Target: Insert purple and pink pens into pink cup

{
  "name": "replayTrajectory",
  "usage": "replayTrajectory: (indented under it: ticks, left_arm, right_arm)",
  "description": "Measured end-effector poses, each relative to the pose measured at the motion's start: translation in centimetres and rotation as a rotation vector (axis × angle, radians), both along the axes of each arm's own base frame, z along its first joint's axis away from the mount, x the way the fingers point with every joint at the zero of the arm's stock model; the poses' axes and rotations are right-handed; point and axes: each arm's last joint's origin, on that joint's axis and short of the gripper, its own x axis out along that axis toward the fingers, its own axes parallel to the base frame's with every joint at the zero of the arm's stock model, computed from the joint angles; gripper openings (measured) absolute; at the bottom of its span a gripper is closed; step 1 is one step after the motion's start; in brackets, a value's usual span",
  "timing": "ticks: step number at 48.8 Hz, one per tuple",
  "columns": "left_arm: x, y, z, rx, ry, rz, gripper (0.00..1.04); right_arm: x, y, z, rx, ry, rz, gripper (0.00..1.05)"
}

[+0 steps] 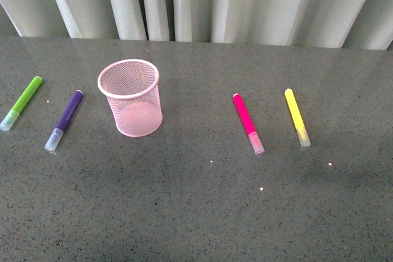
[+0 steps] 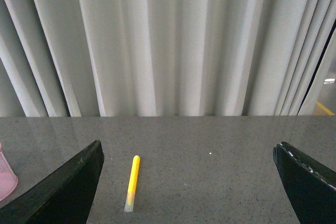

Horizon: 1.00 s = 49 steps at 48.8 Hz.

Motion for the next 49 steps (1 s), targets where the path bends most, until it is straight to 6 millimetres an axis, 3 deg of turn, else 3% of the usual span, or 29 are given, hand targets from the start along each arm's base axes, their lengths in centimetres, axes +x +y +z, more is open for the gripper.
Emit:
replayTrajectory:
  ticks: [49]
  left_arm:
    - [0.00, 0.00, 0.00, 0.000, 0.000, 0.000, 0.98]
  right_arm:
    - [0.00, 0.00, 0.00, 0.000, 0.000, 0.000, 0.98]
